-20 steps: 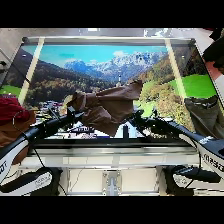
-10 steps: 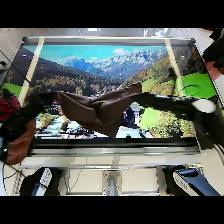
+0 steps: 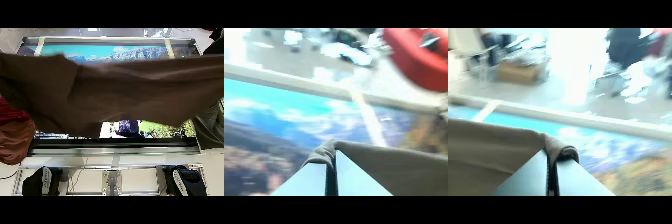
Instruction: Fold the shirts.
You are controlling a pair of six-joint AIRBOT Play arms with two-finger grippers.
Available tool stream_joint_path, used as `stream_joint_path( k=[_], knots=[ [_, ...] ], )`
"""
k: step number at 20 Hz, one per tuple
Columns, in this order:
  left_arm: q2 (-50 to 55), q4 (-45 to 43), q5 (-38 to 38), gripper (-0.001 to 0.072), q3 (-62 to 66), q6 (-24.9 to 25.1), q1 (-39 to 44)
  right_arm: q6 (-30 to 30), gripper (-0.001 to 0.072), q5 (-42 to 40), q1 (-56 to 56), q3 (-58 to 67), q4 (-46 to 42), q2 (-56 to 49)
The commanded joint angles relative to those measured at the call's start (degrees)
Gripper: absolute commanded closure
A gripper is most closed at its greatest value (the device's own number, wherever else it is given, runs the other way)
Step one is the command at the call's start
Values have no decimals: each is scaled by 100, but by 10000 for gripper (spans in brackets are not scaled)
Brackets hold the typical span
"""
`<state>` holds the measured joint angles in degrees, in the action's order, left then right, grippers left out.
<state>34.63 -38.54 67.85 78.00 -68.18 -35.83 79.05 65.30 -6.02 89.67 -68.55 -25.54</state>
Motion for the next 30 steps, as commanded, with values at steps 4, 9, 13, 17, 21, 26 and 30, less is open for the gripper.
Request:
stream_joint_path(
  k=[4,9,13,17,21,26,30],
  knots=[
    [855,-3969,197,693,2271,-920,2258,166,699,603,-90,1134,-1471,-890],
    [2828,-4800,358,692,2271,-1222,3051,162,699,887,-90,1084,-1495,-2758],
    [4623,-4951,-382,692,2271,-1281,3198,168,698,632,-72,848,-1152,-4645],
    [6076,-4951,-1871,692,2271,-1716,3300,304,698,-542,-72,837,-258,-6413],
    [6872,-4927,-2354,689,2271,-1851,3401,297,695,-1838,-50,837,1069,-7475],
    [6411,-4942,-2352,4,2332,-1906,3412,293,271,-2142,-136,1403,1818,-7503],
    [4793,-4975,-1847,5,2317,-1906,2850,295,274,-125,-813,2892,741,-6896]
  ],
)
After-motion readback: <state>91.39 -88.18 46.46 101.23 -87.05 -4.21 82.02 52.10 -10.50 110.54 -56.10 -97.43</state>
